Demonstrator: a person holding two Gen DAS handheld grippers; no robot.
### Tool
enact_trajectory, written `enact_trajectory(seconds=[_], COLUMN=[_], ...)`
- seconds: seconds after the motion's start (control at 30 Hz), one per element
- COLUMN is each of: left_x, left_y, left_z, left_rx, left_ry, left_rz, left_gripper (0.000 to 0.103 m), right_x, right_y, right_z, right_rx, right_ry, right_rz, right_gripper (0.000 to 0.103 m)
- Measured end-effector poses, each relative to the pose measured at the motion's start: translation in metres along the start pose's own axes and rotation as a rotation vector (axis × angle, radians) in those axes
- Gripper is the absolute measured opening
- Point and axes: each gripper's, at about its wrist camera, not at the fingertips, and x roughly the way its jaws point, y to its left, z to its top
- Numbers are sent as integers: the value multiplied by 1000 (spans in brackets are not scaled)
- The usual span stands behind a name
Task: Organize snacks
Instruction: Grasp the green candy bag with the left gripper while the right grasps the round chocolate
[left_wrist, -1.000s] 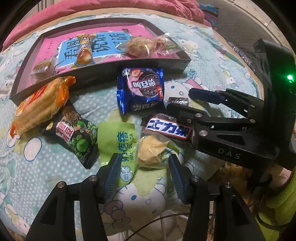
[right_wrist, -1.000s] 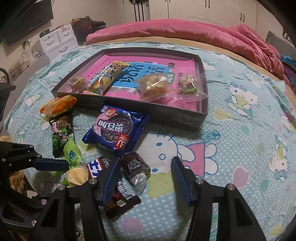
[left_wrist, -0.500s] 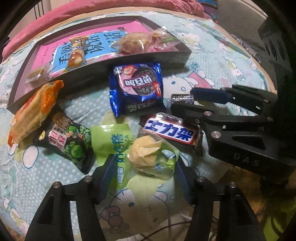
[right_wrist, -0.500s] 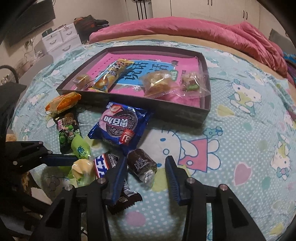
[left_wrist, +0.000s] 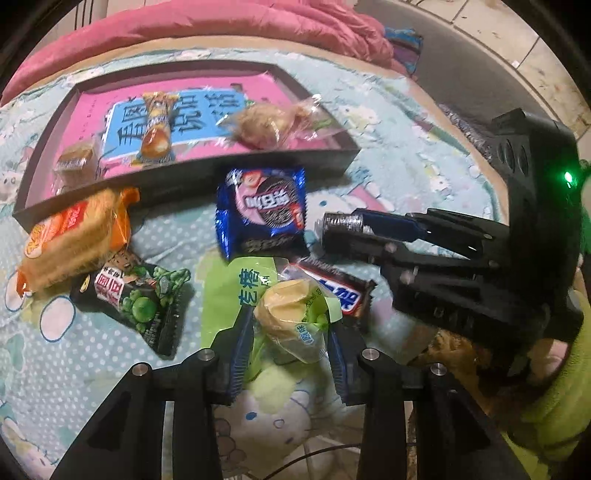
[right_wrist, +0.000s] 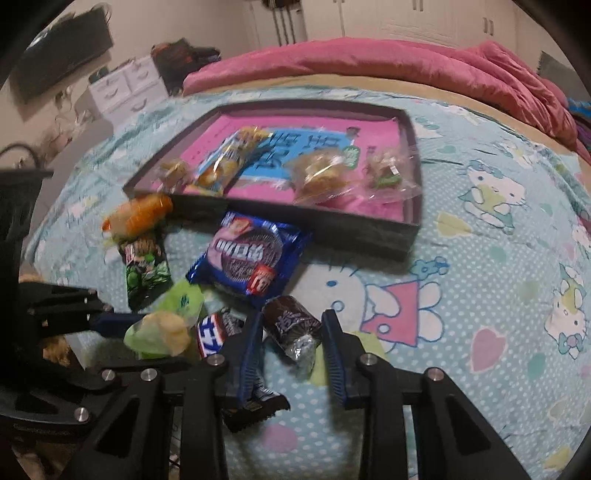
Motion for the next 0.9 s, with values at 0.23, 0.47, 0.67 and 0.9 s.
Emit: enact_trajectory(seconds=[0.23, 0.47, 0.67, 0.9], left_x=[-14, -28, -37, -45], left_y=[-3, 0, 6, 11], left_z=[8, 13, 19, 23], left_rx=[-19, -43, -75, -93], left_ry=[-41, -76, -101, -126], left_rz=[-29, -31, -46, -51], left_gripper=[38, 38, 38, 38], right_x=[-22, -15, 0, 16], right_y=[-32, -39, -25, -20], right_z=[8, 9, 6, 4], right_rx=[163, 181, 97, 63], right_ry=[-115, -88, -27, 12], right_rz=[34, 4, -37, -67], right_gripper=[29, 27, 27, 27])
